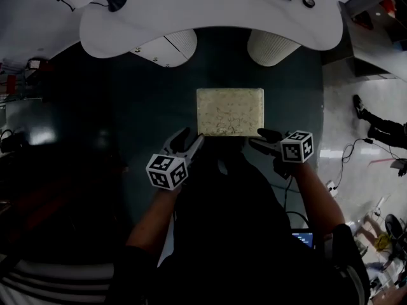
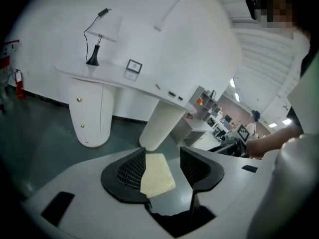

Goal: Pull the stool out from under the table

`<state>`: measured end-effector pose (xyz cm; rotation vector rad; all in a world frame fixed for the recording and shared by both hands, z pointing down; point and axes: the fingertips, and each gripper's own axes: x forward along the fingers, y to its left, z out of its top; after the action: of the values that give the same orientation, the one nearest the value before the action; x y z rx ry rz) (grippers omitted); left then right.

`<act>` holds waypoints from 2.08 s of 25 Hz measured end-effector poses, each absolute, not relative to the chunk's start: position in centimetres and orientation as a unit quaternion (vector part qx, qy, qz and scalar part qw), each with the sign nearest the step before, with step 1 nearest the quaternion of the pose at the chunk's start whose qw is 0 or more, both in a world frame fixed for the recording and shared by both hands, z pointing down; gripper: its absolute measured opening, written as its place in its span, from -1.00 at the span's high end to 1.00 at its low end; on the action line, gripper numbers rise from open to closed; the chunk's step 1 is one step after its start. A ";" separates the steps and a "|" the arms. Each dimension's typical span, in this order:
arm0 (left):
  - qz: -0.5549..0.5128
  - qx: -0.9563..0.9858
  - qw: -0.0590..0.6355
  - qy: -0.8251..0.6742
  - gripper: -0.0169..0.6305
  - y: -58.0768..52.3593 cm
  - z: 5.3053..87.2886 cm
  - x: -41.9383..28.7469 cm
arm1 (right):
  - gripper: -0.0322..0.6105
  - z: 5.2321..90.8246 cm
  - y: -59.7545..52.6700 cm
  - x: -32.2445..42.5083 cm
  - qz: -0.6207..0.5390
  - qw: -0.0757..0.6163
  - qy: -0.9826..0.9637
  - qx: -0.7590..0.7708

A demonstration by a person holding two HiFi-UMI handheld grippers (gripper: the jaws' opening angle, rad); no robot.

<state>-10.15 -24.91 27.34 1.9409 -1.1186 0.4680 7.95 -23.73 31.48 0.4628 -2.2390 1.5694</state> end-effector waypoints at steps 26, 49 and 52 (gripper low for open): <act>0.086 0.889 0.221 -0.392 0.58 -15.5 5.7 -18.3 | 0.34 8.5 -13.1 -7.9 0.392 0.105 -0.883 0.237; 0.057 0.850 0.104 -0.514 0.90 -11.5 -7.4 -6.0 | 0.83 -7.2 -9.9 9.3 0.126 0.051 -0.944 0.300; 0.063 0.849 0.118 -0.511 0.90 -11.2 -7.1 -6.2 | 0.84 -7.5 -10.2 8.9 0.126 0.049 -0.942 0.308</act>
<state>-6.18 -11.19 -7.05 2.4849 -1.4942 0.1855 8.89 -10.18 -7.45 0.9374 -2.8705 0.3833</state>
